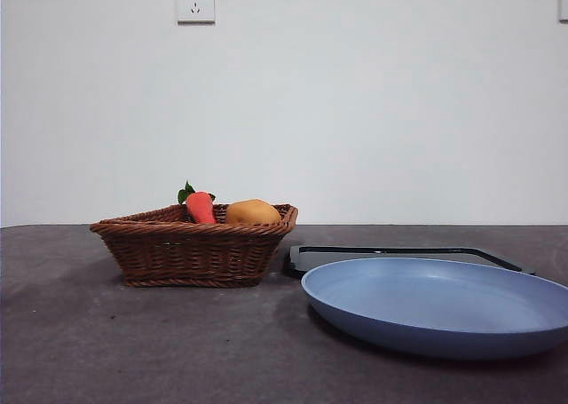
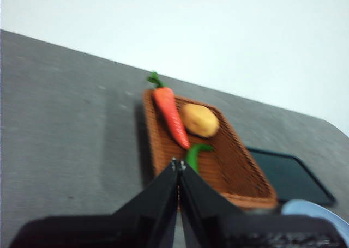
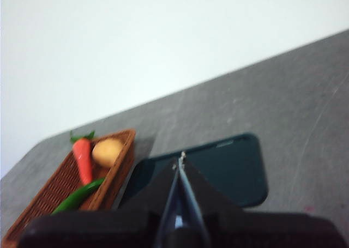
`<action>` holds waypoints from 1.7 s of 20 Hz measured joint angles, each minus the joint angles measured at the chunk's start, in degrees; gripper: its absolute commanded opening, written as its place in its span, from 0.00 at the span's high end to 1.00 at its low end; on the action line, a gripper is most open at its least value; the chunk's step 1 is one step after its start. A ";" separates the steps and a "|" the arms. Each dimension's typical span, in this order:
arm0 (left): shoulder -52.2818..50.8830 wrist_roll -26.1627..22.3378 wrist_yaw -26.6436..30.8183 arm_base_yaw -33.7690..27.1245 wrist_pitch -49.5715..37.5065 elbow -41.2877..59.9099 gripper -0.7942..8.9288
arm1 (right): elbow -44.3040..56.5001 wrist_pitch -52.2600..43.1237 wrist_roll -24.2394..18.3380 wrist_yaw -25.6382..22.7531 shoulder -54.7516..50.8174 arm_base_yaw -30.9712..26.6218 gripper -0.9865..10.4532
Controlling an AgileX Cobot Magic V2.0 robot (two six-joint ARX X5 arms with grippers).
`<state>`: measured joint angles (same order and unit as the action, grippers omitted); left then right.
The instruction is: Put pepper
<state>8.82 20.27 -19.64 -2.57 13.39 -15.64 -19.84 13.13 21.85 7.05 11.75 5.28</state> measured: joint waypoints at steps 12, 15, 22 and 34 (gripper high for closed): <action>17.62 -13.66 -13.62 0.00 15.93 -17.35 0.91 | -22.84 28.06 -11.30 14.27 20.98 0.00 0.91; 20.61 -16.92 -17.20 0.00 20.17 -20.28 0.91 | -26.34 35.30 -15.52 15.37 24.90 0.00 0.91; 23.41 -23.63 -20.44 0.48 25.97 -22.32 0.90 | -29.57 46.38 -25.99 15.32 30.62 0.00 0.88; 23.34 -23.74 -20.59 0.48 25.53 -22.32 0.59 | -29.57 44.41 -26.62 15.32 37.77 0.00 0.66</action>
<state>32.16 -3.46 -40.23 -2.09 38.92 -37.95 -49.41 57.54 -4.78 22.37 49.52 5.28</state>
